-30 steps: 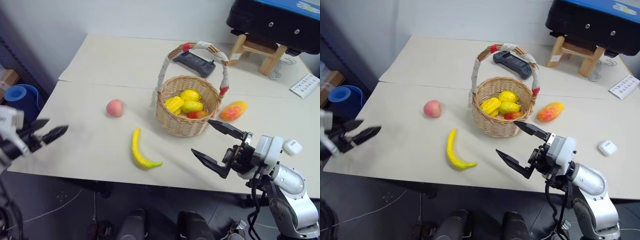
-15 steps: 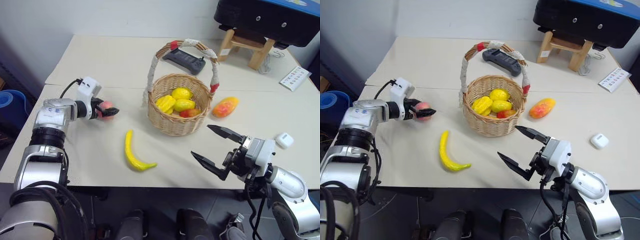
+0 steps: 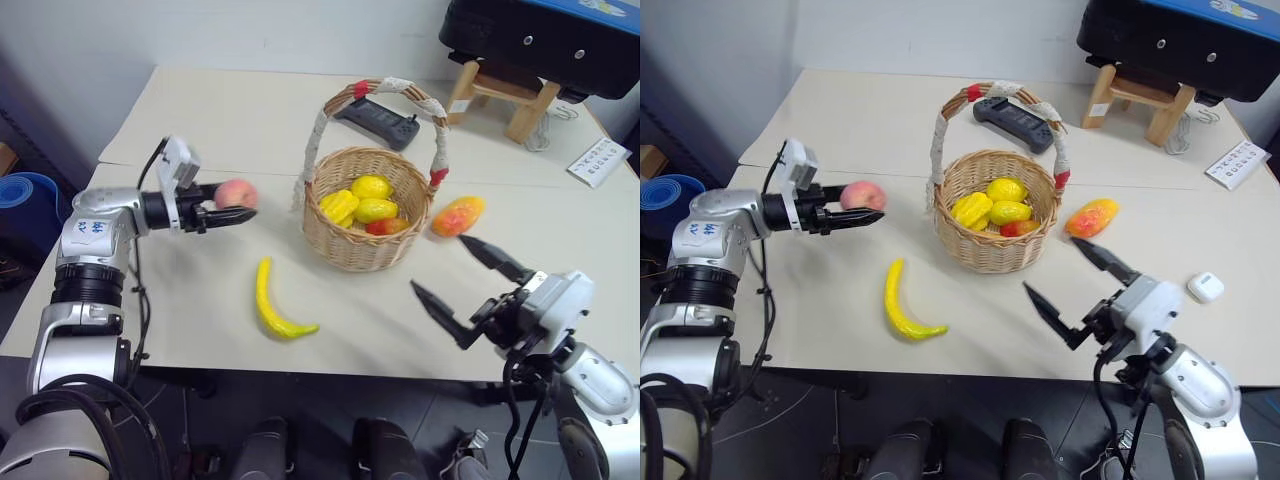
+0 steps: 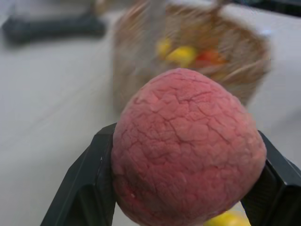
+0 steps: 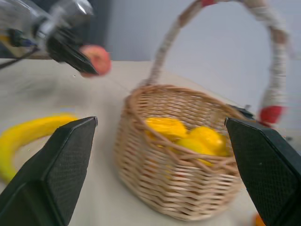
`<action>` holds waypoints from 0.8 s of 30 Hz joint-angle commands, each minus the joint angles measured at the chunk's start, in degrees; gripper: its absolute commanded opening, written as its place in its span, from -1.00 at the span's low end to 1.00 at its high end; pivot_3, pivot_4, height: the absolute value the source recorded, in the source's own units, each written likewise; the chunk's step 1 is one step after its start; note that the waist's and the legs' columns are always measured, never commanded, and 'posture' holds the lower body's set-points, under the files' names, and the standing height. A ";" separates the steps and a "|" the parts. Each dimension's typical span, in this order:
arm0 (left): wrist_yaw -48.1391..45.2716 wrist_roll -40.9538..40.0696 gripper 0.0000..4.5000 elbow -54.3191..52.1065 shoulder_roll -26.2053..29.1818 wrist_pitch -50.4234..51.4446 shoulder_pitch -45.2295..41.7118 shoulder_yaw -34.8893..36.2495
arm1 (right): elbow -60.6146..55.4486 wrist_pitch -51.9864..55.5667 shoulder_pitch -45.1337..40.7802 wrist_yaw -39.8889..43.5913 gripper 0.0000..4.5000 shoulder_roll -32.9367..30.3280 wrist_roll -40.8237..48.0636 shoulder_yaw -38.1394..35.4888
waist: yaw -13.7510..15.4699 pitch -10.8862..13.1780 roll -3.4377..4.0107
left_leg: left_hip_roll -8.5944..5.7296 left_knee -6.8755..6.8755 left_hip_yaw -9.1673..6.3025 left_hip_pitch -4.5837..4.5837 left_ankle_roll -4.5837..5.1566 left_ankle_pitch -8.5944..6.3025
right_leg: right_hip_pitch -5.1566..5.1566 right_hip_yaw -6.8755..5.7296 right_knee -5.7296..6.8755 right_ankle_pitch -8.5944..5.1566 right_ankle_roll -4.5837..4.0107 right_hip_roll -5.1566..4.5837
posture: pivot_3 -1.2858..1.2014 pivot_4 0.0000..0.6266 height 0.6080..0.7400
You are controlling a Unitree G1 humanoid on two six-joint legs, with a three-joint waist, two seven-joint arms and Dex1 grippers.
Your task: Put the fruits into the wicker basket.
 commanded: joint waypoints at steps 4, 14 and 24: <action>12.44 2.88 0.27 -8.51 -13.79 4.32 -8.02 -6.76 | 0.37 -3.21 4.01 1.83 1.00 0.40 0.45 -2.31 | 1.11 0.00 -0.01 | -0.03 0.12 0.16 -0.01 0.16 0.08 | 0.07 0.09 -0.07 0.00 0.00 0.03 | 0.03 -0.52 1.00; 21.13 10.44 0.98 4.97 -21.67 0.19 -12.47 -10.02 | 2.97 -10.12 6.33 4.65 1.00 2.97 0.48 -1.70 | 0.44 -0.04 0.15 | 0.00 0.11 0.33 -0.18 0.31 0.09 | -0.24 0.15 -0.04 0.01 0.03 0.09 | 0.03 -0.52 1.00; -9.79 -3.89 0.98 -4.67 -2.67 -9.01 -0.03 1.36 | 6.28 -10.29 5.25 12.20 1.00 -1.35 3.75 -1.58 | -0.86 -0.05 0.29 | 0.03 0.14 0.31 -0.04 0.24 0.04 | -0.14 0.15 -0.03 0.00 -0.01 0.08 | 0.03 -0.52 1.00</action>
